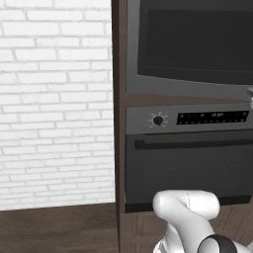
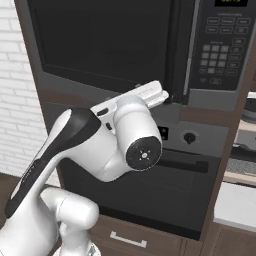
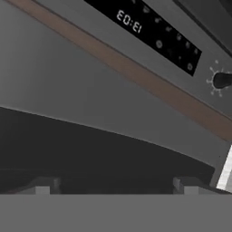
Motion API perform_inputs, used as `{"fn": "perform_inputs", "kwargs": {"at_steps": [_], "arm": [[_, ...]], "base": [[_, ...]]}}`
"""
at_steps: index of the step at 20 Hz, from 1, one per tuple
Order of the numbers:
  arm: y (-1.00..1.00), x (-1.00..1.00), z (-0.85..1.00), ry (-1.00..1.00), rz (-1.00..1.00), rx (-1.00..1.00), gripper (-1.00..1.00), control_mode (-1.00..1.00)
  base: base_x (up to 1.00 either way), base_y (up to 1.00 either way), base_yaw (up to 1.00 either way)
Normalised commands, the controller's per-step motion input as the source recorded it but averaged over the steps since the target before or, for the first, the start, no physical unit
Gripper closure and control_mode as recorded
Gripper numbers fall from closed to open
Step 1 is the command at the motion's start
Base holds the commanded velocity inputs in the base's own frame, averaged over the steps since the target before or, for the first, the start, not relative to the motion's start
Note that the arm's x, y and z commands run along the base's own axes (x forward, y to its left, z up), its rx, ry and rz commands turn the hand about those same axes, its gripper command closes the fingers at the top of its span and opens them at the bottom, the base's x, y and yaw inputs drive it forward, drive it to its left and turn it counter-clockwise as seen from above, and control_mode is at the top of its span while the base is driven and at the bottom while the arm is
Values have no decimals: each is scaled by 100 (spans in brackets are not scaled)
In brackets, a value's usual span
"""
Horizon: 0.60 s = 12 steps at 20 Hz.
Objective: Pick the eggplant from the sink and place it in the bowl. Then pick the bowl and place it in the microwave. Then close the microwave door and press the start button.
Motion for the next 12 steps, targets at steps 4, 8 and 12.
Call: {"fn": "perform_inputs", "kwargs": {"at_steps": [4,8,12], "arm": [[-27,29,-10,0,5,6,-100,-100],[-1,98,-32,0,11,7,-100,-100],[0,99,-28,0,12,9,-100,-100]], "base": [[0,0,0],[0,0,0],[0,0,0]]}}
